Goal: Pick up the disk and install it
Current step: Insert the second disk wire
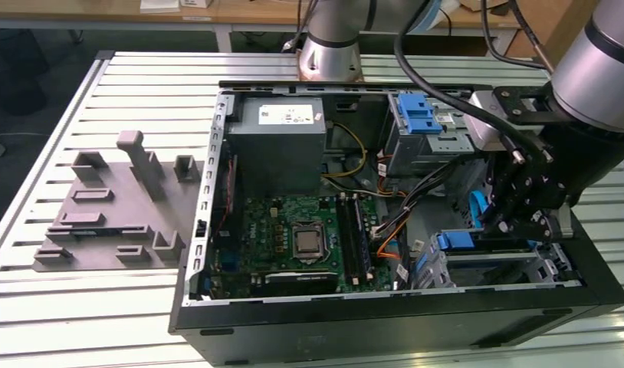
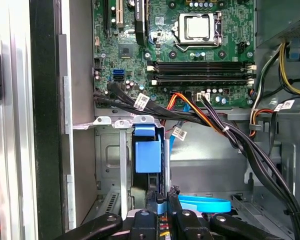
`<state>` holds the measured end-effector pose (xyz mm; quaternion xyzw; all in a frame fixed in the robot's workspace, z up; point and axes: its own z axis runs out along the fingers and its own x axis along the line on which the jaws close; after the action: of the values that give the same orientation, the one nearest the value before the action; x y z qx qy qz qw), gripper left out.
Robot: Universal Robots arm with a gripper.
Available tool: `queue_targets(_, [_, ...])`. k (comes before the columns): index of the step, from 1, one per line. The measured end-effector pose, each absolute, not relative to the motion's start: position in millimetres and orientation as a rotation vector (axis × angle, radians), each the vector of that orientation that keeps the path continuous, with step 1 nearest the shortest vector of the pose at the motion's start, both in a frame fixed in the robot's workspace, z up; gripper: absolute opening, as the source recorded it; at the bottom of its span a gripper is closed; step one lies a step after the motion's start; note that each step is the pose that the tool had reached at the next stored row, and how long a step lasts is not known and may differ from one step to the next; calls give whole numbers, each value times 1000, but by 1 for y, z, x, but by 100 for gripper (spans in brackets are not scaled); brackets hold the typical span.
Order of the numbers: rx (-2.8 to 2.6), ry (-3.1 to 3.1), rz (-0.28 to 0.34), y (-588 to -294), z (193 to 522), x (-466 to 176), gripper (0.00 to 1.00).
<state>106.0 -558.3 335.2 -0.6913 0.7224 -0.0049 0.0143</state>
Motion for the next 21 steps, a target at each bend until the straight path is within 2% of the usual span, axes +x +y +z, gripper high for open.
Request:
queue_targets(8, [-2152,2249,-15,-559,337,106,24])
queue_targets(10, [-2152,2249,-15,-559,337,106,22])
queue_targets(11, [-2152,2249,-15,-559,336,106,16])
queue_targets(21, [-2152,2249,-15,-563,336,106,16])
